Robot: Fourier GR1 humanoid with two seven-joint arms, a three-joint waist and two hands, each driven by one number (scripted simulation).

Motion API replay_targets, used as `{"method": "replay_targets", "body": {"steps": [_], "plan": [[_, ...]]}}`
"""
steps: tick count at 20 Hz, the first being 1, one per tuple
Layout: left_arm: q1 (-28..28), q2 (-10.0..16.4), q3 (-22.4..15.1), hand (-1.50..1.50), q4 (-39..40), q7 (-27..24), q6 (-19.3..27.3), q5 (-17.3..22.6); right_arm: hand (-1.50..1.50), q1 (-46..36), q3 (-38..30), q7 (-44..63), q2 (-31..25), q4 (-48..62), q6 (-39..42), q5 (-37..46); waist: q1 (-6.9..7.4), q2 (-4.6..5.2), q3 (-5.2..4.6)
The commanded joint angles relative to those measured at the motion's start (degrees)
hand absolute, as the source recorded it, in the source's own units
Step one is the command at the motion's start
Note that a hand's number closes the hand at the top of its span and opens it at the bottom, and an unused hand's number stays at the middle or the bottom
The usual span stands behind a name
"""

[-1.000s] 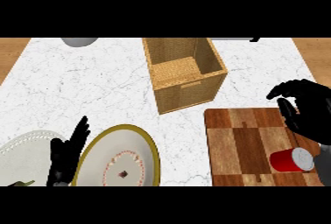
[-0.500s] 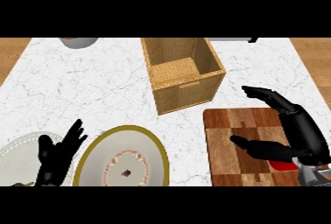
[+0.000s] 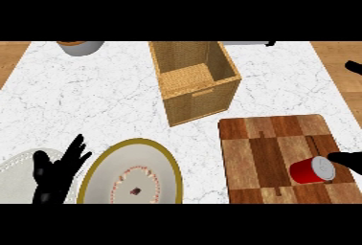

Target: Pick the can from the cutting board and place it in the basket

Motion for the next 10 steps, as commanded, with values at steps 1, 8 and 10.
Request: {"method": "replay_targets", "body": {"steps": [1,8,10], "plan": [[1.76,1.60,0.97,0.00,1.88,2.61,-1.91,1.62,-1.50,-1.56,-5.22,10.40,-10.37,-6.72,10.97,-6.37,-0.10,0.34,-0.23],[1.62,-0.30,0.30,0.00,4.08,0.78,-1.24,0.24,-1.50,-1.34,-13.21,16.65,-22.14,-3.27,29.25,-27.78,-0.05,0.67,-0.18],[2.58,-1.55,-1.46,0.00,1.80,2.02,1.05,-1.46,-1.50,0.72,-16.85,17.60,-24.66,-4.30,33.30,-32.98,-0.82,0.30,-0.04]]}}
